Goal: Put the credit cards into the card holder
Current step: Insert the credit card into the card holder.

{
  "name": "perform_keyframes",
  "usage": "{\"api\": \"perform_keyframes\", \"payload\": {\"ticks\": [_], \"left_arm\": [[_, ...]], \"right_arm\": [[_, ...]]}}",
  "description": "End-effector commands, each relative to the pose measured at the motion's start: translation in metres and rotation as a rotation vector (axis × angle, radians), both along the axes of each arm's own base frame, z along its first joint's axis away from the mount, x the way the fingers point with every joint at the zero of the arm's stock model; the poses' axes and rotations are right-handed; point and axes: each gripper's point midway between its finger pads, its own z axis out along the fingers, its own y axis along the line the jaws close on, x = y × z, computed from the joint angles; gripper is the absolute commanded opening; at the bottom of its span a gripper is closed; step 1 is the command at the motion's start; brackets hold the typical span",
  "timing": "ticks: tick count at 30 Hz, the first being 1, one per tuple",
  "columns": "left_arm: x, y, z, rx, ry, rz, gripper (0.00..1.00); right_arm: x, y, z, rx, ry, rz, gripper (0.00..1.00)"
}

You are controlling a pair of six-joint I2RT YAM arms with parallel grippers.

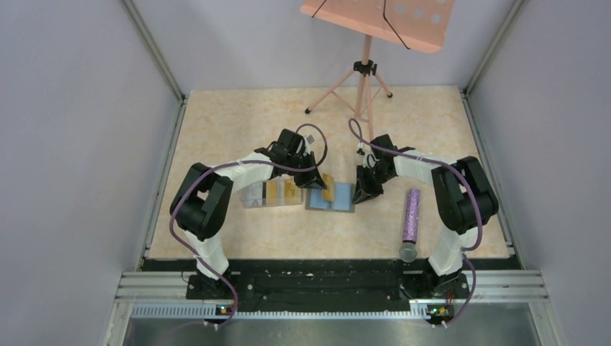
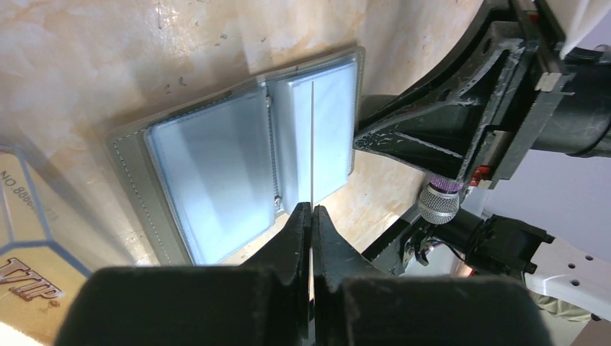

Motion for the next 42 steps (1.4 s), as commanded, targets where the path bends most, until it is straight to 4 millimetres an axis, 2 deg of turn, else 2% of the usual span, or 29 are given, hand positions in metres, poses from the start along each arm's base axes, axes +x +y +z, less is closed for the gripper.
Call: {"api": "perform_keyframes", "payload": {"ticks": [1,9,20,33,42], "left_arm": [[0.010,-0.002,0.030,-0.047,-0.072,0.023,0.00],[0.006,0.005,0.011,0.012,-0.038,0.018,0.00],[0.001,0.000,-0.008,0.002,0.021,-0.010,0.00],[-0.004,-0.013,-0.006,-0.075,0.052,-0.006,0.00],[-0.007,-0.004,-0.014,-0.019,0.056,0.013,0.00]], "right_arm": [[0.003,0.000,-0.002,0.012,-0.001,-0.006,0.11],[0.002,0.000,-0.002,0.013,0.001,-0.004,0.09],[0.003,0.001,-0.001,0.018,0.001,-0.004,0.08],[0.002,0.003,0.000,0.032,0.007,-0.004,0.08],[0.003,0.004,0.001,0.038,0.005,-0.006,0.08]]}}
